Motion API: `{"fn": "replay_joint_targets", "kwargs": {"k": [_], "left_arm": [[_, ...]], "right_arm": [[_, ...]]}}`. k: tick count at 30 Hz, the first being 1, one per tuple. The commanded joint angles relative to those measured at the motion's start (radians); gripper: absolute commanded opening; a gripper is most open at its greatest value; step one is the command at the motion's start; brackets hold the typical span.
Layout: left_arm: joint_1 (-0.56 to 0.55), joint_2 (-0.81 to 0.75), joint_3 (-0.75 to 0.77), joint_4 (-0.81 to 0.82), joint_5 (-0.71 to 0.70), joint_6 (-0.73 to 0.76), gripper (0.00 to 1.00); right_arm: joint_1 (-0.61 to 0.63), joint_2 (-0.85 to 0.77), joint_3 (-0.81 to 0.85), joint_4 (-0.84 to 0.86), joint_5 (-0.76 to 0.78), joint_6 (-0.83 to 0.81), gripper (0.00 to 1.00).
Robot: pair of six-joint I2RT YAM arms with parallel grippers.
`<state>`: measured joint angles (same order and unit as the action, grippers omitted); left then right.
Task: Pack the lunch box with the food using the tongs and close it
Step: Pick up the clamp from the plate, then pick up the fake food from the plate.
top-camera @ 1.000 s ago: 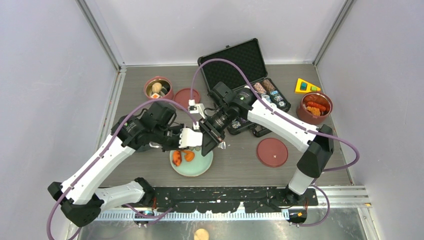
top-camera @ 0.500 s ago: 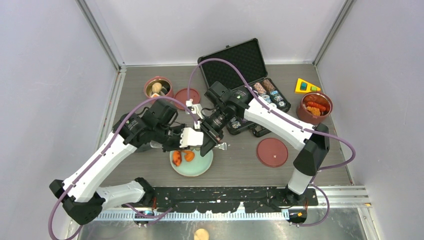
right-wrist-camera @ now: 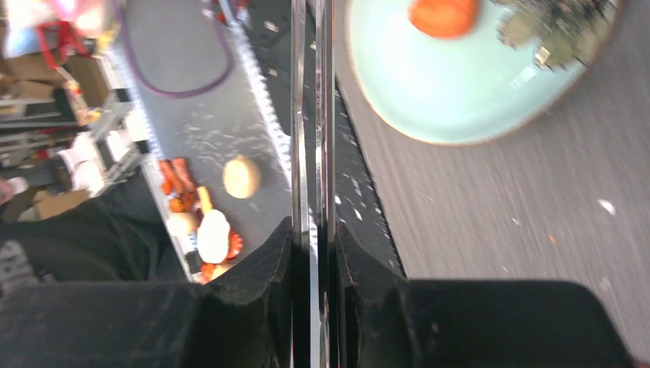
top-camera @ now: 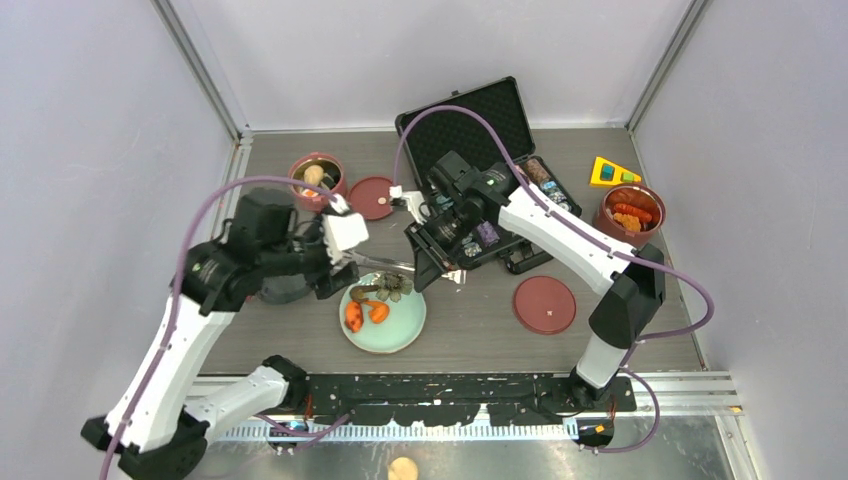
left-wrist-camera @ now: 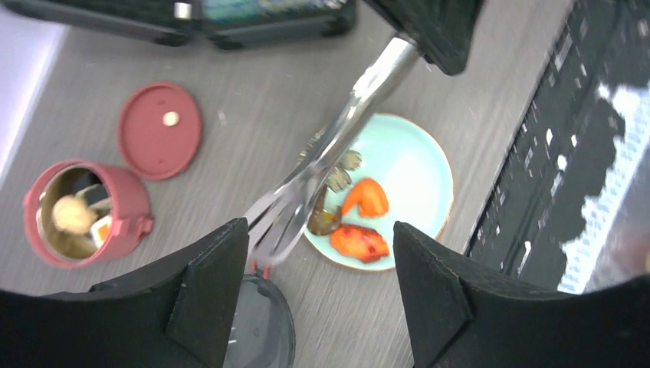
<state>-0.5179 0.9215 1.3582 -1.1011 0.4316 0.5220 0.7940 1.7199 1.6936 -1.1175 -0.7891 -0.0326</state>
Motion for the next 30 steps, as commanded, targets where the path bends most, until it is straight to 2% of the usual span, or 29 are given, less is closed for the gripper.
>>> {"fn": "replay_joint_targets", "kwargs": {"k": [1, 3, 4, 9, 17, 30], "left_arm": [[0.131, -0.056, 0.021, 0.152, 0.004, -0.303, 0.77], [0.186, -0.065, 0.013, 0.164, -0.010, -0.377, 0.85], [0.210, -0.065, 0.009, 0.168, -0.016, -0.415, 0.86], [0.297, -0.038, -0.024, 0.192, 0.001, -0.511, 0.90], [0.364, -0.022, -0.107, 0.269, 0.037, -0.575, 0.91], [0.383, -0.037, -0.136, 0.289, 0.054, -0.577, 0.91]], "right_arm": [[-0.006, -0.128, -0.079, 0.019, 0.185, -0.050, 0.16], [-0.006, -0.162, -0.125, 0.032, 0.238, -0.067, 0.17], [-0.006, -0.175, -0.148, 0.038, 0.261, -0.076, 0.18], [0.030, -0.229, -0.240, 0.062, 0.384, -0.147, 0.23], [0.189, -0.246, -0.328, 0.098, 0.604, -0.242, 0.35], [0.258, -0.206, -0.359, 0.145, 0.672, -0.242, 0.44]]}}
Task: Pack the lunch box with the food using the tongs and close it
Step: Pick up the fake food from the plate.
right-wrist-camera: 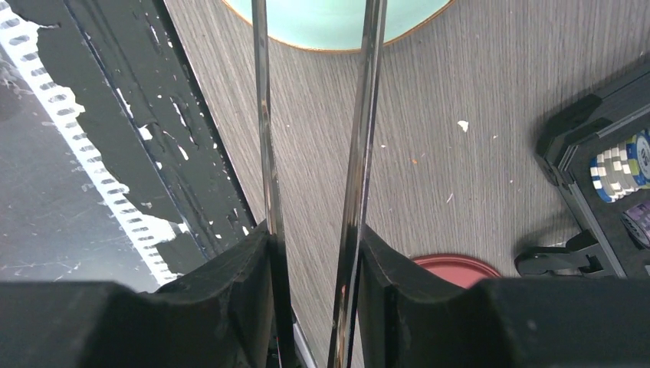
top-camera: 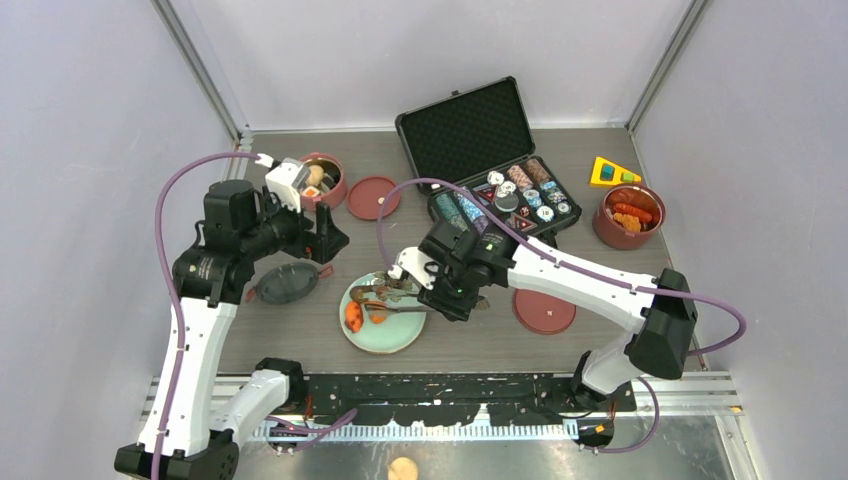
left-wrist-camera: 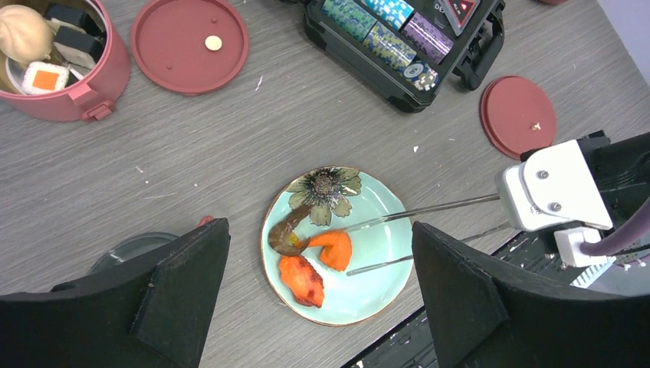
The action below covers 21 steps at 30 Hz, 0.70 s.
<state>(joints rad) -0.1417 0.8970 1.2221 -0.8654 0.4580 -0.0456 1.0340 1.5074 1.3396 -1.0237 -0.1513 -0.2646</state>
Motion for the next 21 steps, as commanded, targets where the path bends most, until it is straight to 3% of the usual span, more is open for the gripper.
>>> {"fn": "replay_joint_targets", "kwargs": {"k": [1, 21], "left_arm": [[0.007, -0.013, 0.001, 0.054, 0.030, -0.010, 0.91], [0.007, -0.009, -0.008, 0.066, 0.052, -0.007, 0.91]], "right_arm": [[0.022, 0.009, -0.006, 0.054, 0.036, -0.009, 0.45], [0.055, 0.064, -0.053, 0.090, 0.058, 0.024, 0.49]]}}
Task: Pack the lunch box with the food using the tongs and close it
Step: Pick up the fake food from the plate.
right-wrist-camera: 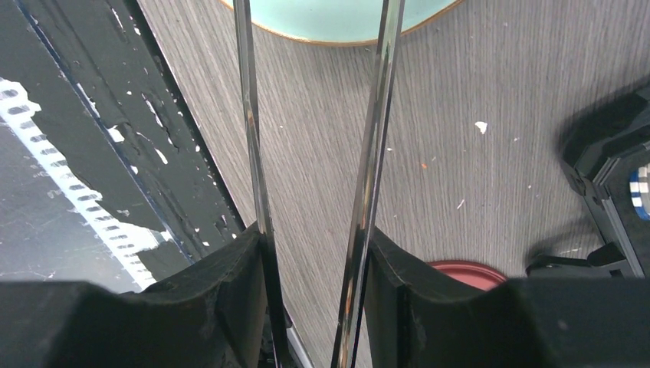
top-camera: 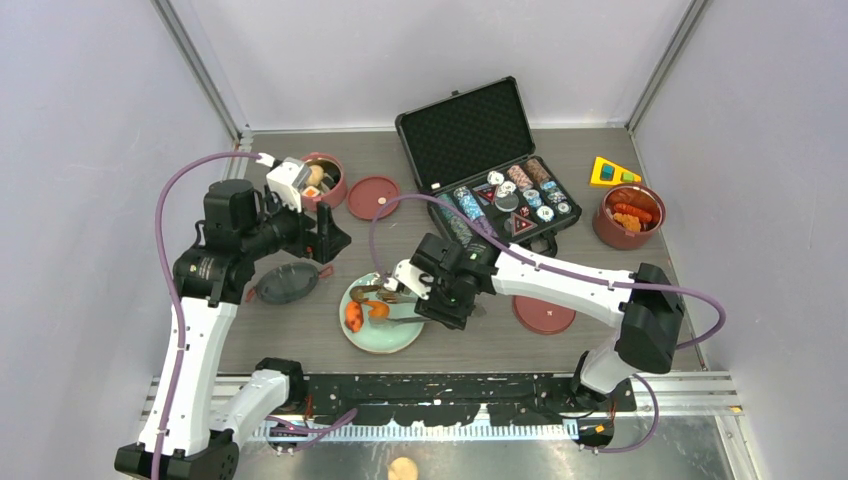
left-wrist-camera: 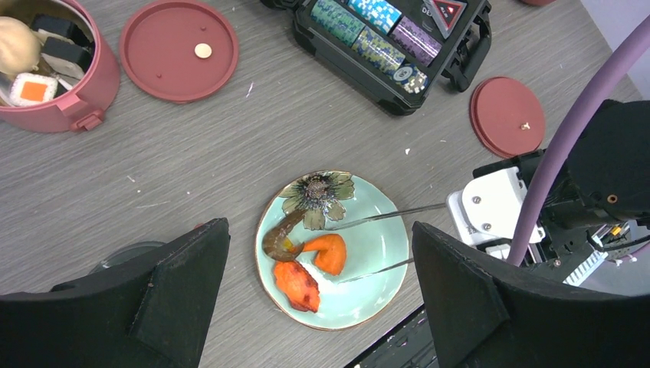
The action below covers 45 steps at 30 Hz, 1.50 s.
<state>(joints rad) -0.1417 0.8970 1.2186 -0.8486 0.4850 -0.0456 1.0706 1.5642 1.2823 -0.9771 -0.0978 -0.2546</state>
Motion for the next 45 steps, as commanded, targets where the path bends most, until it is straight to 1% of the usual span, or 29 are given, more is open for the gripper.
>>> {"fn": "replay_joint_targets", "kwargs": {"k": [1, 13, 15, 20, 22, 28, 31, 37, 41, 45], "left_arm": [[0.007, -0.008, -0.005, 0.051, 0.026, -0.007, 0.91], [0.007, -0.002, -0.004, 0.056, 0.032, -0.008, 0.92], [0.007, -0.001, -0.003, 0.056, 0.031, -0.008, 0.92], [0.007, 0.003, -0.003, 0.058, 0.030, -0.005, 0.92], [0.007, 0.005, -0.005, 0.063, 0.033, -0.006, 0.92], [0.007, 0.015, -0.006, 0.069, 0.037, -0.008, 0.92], [0.007, 0.019, -0.007, 0.067, 0.038, -0.006, 0.91], [0.006, 0.027, -0.001, 0.065, 0.045, -0.004, 0.92], [0.007, 0.033, 0.003, 0.068, 0.046, -0.004, 0.91], [0.007, 0.037, 0.003, 0.070, 0.050, -0.001, 0.92]], "right_arm": [[0.023, 0.011, 0.006, 0.044, 0.004, 0.015, 0.49], [0.030, 0.068, 0.048, 0.031, 0.039, 0.028, 0.48], [0.030, 0.067, 0.053, 0.019, 0.039, 0.026, 0.46], [0.028, 0.041, 0.043, -0.015, 0.047, 0.018, 0.37], [0.025, 0.026, 0.032, -0.027, 0.046, 0.013, 0.36], [0.010, -0.026, 0.033, -0.058, -0.017, 0.007, 0.30], [-0.008, -0.061, 0.048, -0.062, -0.045, 0.005, 0.29], [-0.071, -0.103, 0.079, -0.072, -0.137, 0.007, 0.26], [-0.097, -0.114, 0.092, -0.083, -0.165, 0.005, 0.22], [-0.140, -0.128, 0.106, -0.099, -0.191, 0.005, 0.21]]}}
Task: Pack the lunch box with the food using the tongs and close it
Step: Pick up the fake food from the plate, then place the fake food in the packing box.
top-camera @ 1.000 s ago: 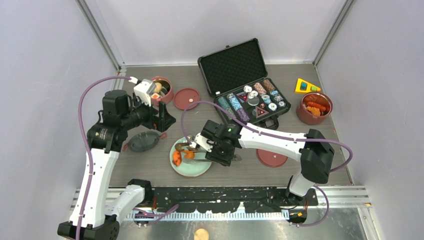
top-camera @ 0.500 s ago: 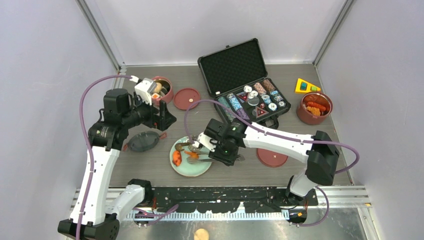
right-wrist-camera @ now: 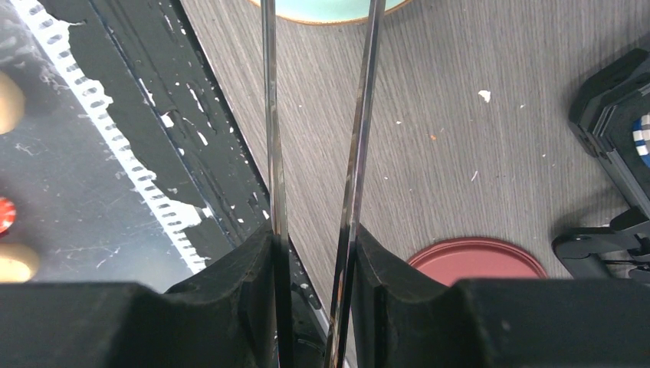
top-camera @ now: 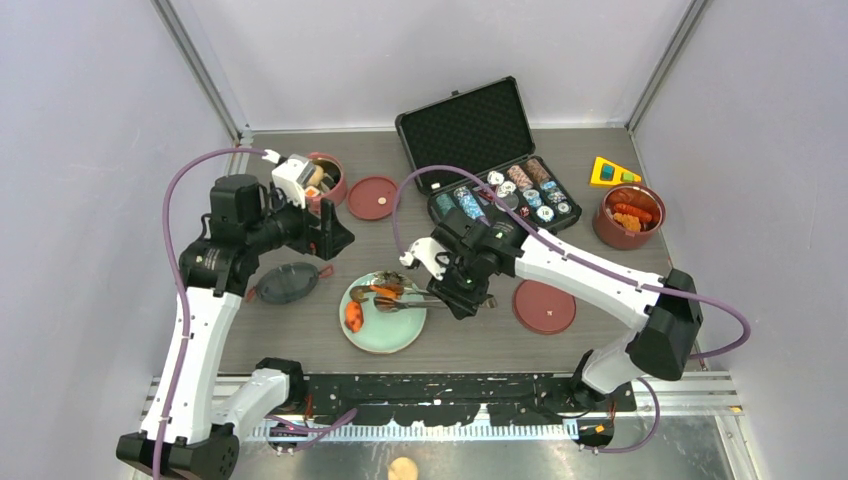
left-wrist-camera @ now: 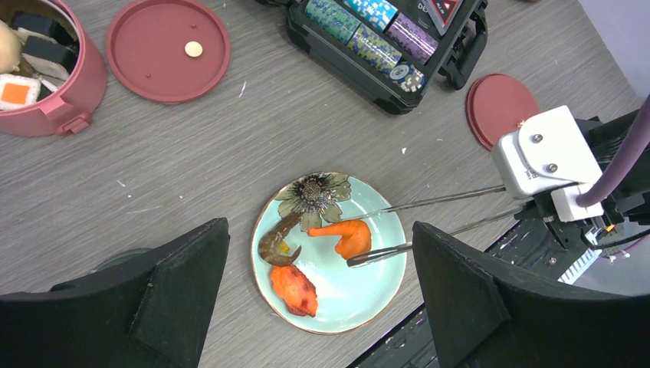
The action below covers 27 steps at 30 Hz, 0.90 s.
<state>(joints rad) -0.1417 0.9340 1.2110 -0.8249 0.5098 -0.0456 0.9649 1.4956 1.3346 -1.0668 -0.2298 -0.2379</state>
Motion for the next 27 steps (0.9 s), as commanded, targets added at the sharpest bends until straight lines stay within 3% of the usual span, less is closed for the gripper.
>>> {"fn": "replay_joint_targets", "kwargs": {"k": [1, 12, 27], "left_arm": [[0.006, 0.000, 0.011, 0.047, 0.025, 0.000, 0.92], [0.007, 0.019, 0.025, 0.045, 0.039, 0.016, 0.92], [0.007, 0.054, 0.041, 0.012, 0.068, 0.034, 0.92]], "right_arm": [[-0.053, -0.064, 0.059, -0.013, -0.067, -0.013, 0.21], [-0.379, -0.157, 0.123, -0.097, -0.114, -0.033, 0.21], [-1.031, -0.223, 0.217, -0.361, -0.170, -0.228, 0.21]]}}
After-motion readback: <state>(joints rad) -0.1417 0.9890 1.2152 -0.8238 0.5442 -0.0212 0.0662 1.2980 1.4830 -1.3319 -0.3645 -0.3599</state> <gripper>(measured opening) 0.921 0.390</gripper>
